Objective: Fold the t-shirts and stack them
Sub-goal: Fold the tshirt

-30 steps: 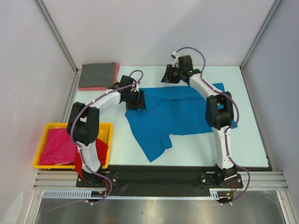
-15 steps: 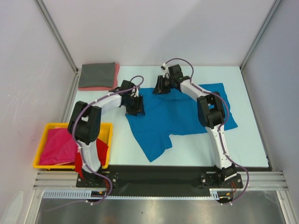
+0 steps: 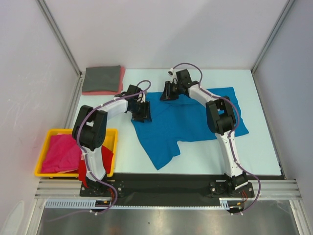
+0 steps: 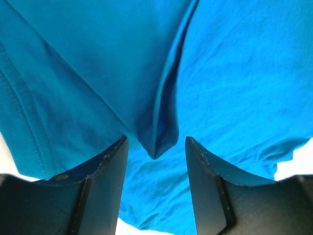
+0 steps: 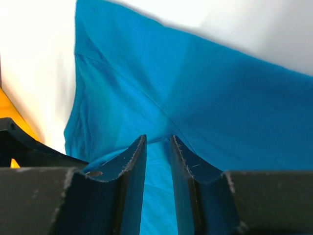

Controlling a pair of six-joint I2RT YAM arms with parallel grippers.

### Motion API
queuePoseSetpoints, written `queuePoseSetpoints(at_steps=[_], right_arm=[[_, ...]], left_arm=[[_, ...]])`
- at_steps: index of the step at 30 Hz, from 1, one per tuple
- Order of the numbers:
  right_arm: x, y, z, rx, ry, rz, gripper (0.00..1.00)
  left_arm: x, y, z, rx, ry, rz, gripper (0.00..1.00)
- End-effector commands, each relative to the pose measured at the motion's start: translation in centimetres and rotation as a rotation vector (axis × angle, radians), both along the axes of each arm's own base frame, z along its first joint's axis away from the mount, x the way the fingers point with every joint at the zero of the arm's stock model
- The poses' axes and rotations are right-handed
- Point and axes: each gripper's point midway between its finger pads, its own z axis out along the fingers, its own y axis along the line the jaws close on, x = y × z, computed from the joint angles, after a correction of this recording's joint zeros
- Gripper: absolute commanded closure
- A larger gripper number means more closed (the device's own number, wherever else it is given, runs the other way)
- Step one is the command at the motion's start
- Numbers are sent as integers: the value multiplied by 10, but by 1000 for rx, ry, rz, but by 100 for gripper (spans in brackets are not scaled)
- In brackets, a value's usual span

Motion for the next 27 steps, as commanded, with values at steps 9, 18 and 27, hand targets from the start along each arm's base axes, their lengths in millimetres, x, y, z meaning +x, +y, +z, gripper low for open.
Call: queuePoseSetpoints(at_steps=[9,18,27], right_arm=[[-7,6,-15,6,23,22,69],[-9,6,-11,14,25,19,78],[-4,1,12,25,-9,-1,88]], left_arm=[[23,-1,16,-35,-67,16,46],[26,-5,11,-46,-55,13,57],[35,-1,23,-29,-102,37,72]])
